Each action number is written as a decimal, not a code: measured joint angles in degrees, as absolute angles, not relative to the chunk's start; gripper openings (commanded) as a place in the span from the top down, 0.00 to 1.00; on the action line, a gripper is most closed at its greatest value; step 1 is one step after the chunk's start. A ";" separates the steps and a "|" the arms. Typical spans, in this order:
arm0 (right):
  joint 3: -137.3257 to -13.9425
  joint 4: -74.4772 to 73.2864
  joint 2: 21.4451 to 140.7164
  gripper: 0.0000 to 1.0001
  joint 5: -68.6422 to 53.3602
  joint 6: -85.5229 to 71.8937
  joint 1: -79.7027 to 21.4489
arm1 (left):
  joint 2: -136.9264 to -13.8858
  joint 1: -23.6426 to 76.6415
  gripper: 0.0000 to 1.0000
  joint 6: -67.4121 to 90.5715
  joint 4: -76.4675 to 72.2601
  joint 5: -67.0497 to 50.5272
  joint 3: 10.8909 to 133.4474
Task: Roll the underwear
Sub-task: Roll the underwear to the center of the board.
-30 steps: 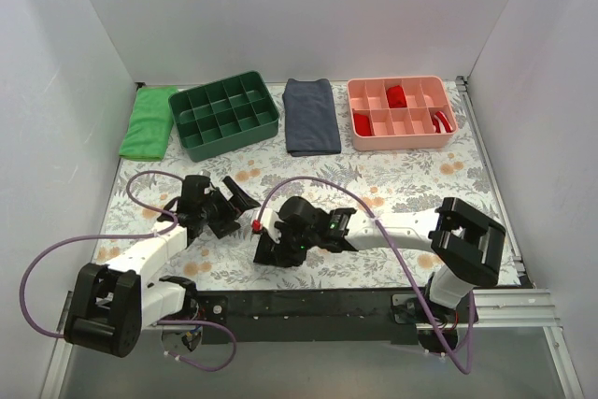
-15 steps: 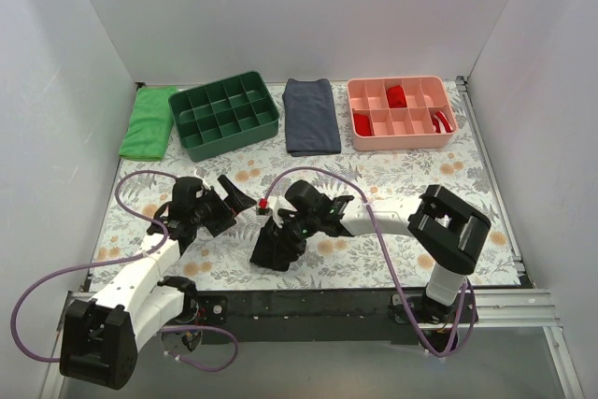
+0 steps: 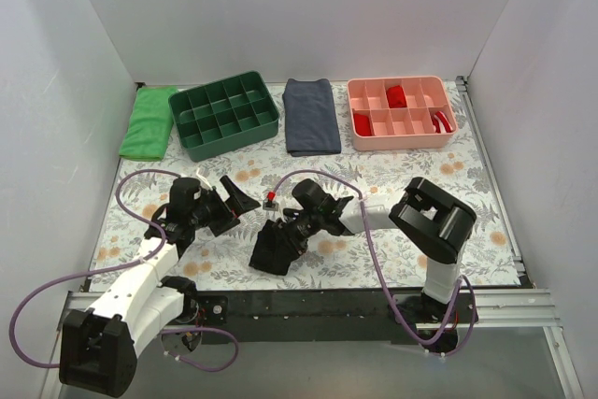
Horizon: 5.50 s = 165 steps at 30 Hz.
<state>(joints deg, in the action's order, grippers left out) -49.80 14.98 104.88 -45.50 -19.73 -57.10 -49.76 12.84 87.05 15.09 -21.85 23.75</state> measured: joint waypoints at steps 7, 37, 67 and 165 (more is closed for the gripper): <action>-50.83 16.58 108.01 0.91 -48.27 -23.46 -56.66 | -47.11 12.73 0.02 86.48 15.42 -26.98 23.75; -55.66 16.82 115.39 0.93 -50.57 -37.30 -52.47 | -39.53 12.75 0.14 87.07 16.21 -48.45 22.79; -53.47 13.23 110.98 0.92 -41.23 -39.20 -43.27 | -60.07 20.82 0.10 86.19 6.55 -40.73 27.11; -54.13 -7.62 89.54 0.46 24.32 -0.89 -76.69 | -80.86 26.00 0.11 89.73 -10.13 -28.36 30.46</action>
<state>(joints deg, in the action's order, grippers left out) -54.13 -7.62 89.54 24.32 -0.89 -76.69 -80.86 26.00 89.73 -10.13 -28.36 30.46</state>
